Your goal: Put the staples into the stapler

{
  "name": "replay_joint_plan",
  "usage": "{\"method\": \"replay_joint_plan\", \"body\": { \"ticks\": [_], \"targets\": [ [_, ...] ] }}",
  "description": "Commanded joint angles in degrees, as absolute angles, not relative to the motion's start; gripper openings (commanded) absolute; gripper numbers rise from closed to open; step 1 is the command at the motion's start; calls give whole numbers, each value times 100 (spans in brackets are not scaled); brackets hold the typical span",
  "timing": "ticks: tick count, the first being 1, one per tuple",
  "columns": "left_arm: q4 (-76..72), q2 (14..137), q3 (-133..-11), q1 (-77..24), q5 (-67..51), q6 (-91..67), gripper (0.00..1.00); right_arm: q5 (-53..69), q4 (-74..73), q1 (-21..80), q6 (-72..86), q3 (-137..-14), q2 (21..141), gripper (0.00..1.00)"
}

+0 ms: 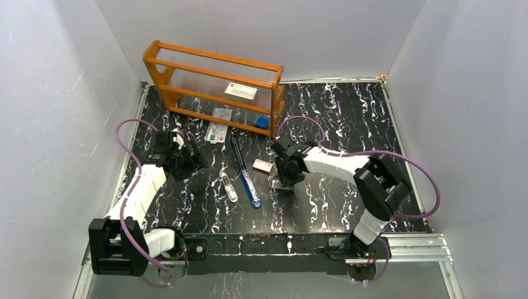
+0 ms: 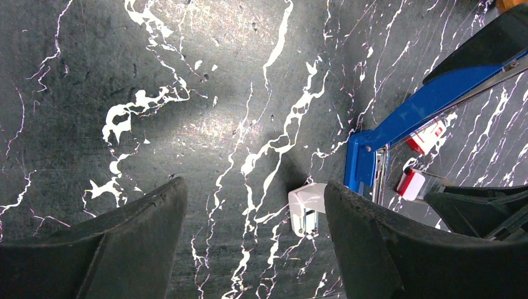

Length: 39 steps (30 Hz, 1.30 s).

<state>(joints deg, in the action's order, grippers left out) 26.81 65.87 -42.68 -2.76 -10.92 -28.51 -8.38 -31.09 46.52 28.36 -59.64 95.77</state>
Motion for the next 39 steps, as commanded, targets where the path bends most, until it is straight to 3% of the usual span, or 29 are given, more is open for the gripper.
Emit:
{"method": "replay_joint_plan", "body": {
  "ticks": [1, 11, 32, 39],
  "targets": [
    [2685, 6427, -4217, -247, -1063, -2792, 77, -738, -2862, 4634, 2959, -5855, 9608, 46],
    [2681, 6433, -4213, -246, -1055, -2792, 77, -614, -2625, 4532, 3115, -5617, 9470, 48],
    [2685, 6425, -4205, -246, -1054, -2804, 77, -992, -2800, 4507, 3313, -5582, 9096, 20],
    [2685, 6442, -4219, -247, -1070, -2804, 77, -998, -2904, 4508, 3307, -5640, 8844, 19]
  ]
}}
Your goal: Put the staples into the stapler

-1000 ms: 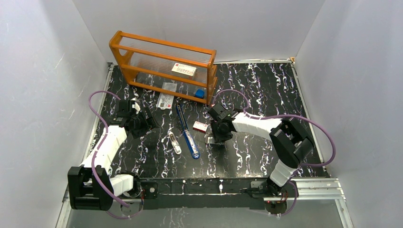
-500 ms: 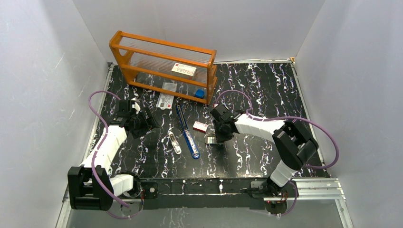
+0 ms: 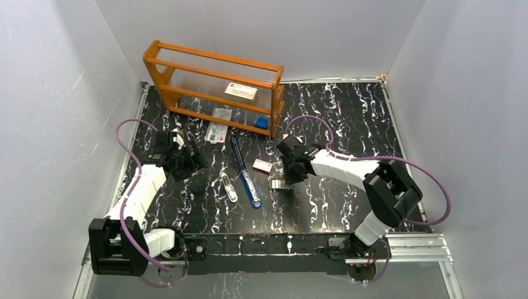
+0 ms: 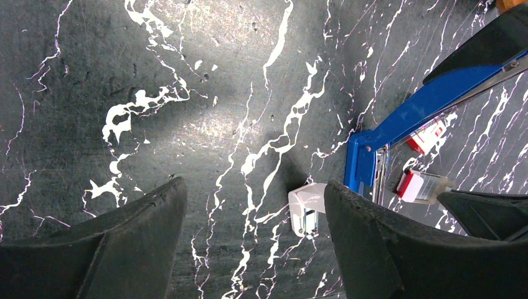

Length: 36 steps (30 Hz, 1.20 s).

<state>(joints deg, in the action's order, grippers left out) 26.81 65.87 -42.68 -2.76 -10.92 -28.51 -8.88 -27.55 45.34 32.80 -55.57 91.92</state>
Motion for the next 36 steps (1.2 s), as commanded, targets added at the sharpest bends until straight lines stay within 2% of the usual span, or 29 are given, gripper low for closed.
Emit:
{"method": "replay_joint_plan", "body": {
  "ticks": [1, 7, 17, 26, 29, 32, 36],
  "targets": [
    [2681, 6442, -4219, -246, -1072, -2804, 77, -959, -2909, 4509, 3298, -5649, 8811, 19],
    [2685, 6468, -4223, -257, -1088, -2812, 77, -898, -2994, 4849, 3412, -5731, 8765, 19],
    [2685, 6504, -4228, -246, -1132, -2806, 77, -1748, -3668, 6407, 4315, -6099, 9374, 20],
    [2680, 6478, -4226, -246, -1150, -2804, 77, -2037, -3842, 6714, 4553, -6141, 9754, 23],
    [2680, 6470, -4227, -248, -1151, -2804, 77, -2024, -3825, 6721, 4547, -6133, 9847, 28],
    [2676, 6473, -4227, -246, -1152, -2804, 77, -1988, -3779, 6724, 4518, -6131, 9892, 39],
    [2681, 6478, -4219, -246, -1160, -2800, 77, -1952, -3638, 6724, 4517, -6087, 9857, 42]
  ]
}}
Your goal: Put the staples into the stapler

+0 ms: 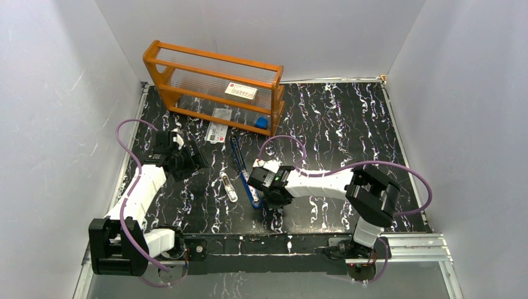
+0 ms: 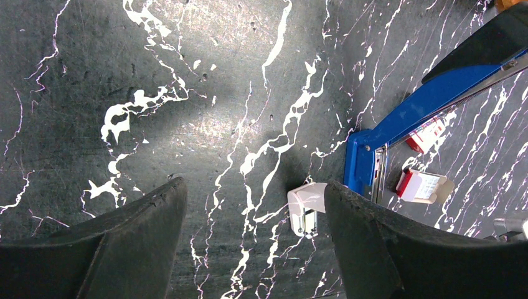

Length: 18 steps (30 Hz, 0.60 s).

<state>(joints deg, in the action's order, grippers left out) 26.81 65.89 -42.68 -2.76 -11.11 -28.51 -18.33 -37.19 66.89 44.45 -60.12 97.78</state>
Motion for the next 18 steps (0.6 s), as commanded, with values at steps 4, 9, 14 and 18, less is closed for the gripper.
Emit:
{"method": "replay_joint_plan", "body": {
  "ticks": [4, 9, 14, 18],
  "targets": [
    [2670, 6478, -4223, -246, -1168, -2795, 77, -1935, -3556, 6723, 4565, -6031, 9895, 41],
    [2674, 6473, -4213, -246, -1171, -2795, 77, -1789, -3399, 6665, 4664, -5901, 9955, 38],
    [2675, 6466, -4217, -246, -1184, -2795, 77, -1443, -3094, 6455, 4693, -5592, 9854, 35],
    [2665, 6460, -4214, -246, -1180, -2795, 77, -1505, -3224, 6448, 4653, -5637, 9970, 32]
  ]
}}
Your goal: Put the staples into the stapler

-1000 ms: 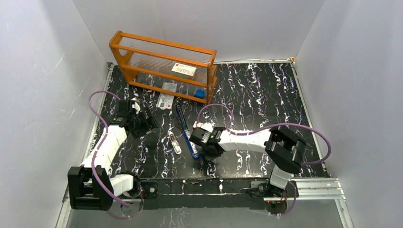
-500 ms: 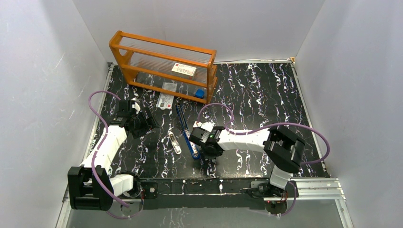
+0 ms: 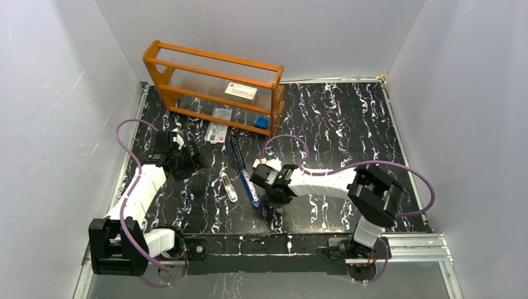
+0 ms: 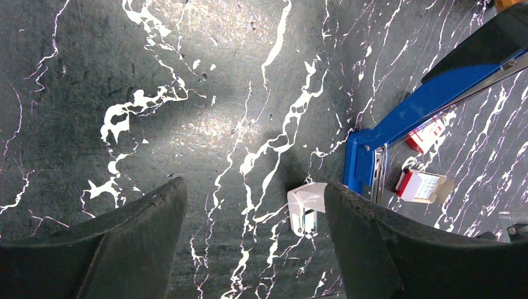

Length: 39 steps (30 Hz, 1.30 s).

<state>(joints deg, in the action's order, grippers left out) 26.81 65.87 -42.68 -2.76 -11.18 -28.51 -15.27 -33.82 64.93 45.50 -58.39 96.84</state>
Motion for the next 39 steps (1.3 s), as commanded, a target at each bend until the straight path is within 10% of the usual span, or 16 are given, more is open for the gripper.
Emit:
{"method": "replay_joint_plan", "body": {
  "ticks": [1, 39],
  "targets": [
    [2670, 6460, -4213, -246, -1175, -2795, 77, -1525, -3282, 6444, 4632, -5667, 10020, 30],
    [2597, 6473, -4135, -247, -1485, -2848, 77, -2510, -2613, 6354, 3261, -8067, 10653, 23]
  ]
}}
